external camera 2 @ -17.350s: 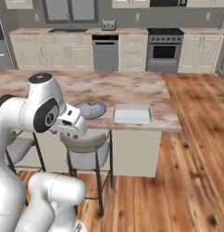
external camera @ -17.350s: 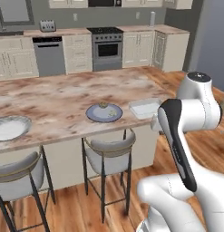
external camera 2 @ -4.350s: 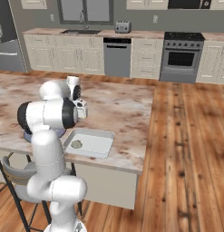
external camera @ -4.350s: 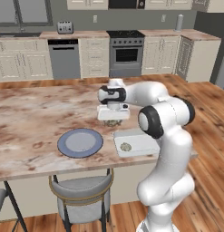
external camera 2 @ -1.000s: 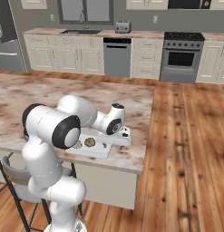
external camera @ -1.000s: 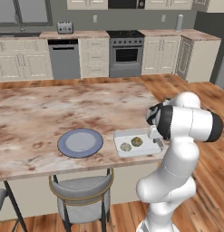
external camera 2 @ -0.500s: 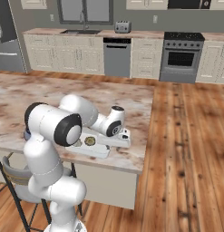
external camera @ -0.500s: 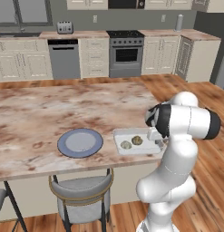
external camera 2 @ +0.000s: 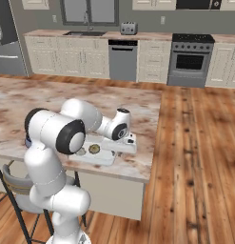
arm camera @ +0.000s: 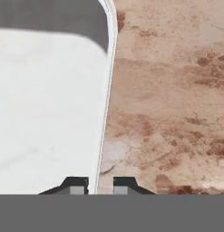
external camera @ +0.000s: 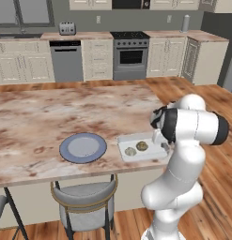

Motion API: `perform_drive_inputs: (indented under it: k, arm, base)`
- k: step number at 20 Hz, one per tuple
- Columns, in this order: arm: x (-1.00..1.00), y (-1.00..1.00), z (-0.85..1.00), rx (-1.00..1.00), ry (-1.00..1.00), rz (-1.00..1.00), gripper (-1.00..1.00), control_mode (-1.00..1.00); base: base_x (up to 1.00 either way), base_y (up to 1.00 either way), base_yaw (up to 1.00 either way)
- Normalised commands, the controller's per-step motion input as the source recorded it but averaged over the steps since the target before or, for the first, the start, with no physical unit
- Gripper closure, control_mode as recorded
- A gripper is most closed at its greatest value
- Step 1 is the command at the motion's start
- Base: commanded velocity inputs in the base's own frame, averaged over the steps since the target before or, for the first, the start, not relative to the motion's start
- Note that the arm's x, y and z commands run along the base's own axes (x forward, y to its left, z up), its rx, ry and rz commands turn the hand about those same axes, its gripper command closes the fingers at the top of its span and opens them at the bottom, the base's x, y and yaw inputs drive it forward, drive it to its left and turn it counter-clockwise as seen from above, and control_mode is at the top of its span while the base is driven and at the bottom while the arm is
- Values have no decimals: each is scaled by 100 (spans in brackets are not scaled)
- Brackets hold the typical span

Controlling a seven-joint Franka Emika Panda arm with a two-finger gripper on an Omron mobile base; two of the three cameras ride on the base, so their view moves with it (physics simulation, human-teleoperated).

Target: Place two dumplings into each of the tupperware containers and then place the containers in the fridge.

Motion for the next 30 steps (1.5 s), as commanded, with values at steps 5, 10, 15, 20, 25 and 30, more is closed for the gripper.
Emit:
perform_drive_inputs:
  k: [5, 10, 15, 20, 25, 30]
  arm:
    - [2, 0, 99, 0, 26, -6, 100, -100]
    - [-44, 8, 100, 3, 26, -12, 100, -100]
    - [-54, 0, 94, 13, 20, -31, 100, -100]
    - [-64, 26, 49, 0, 1, -50, 100, -100]
    - [-63, 79, 44, -16, 0, -37, 100, -100]
    - [-54, 53, 27, -24, 0, -43, 100, -100]
  base:
    - [0, 0, 0]
    - [0, 0, 0]
    - [0, 0, 0]
    - [0, 0, 0]
    - [0, 0, 0]
    - [0, 0, 0]
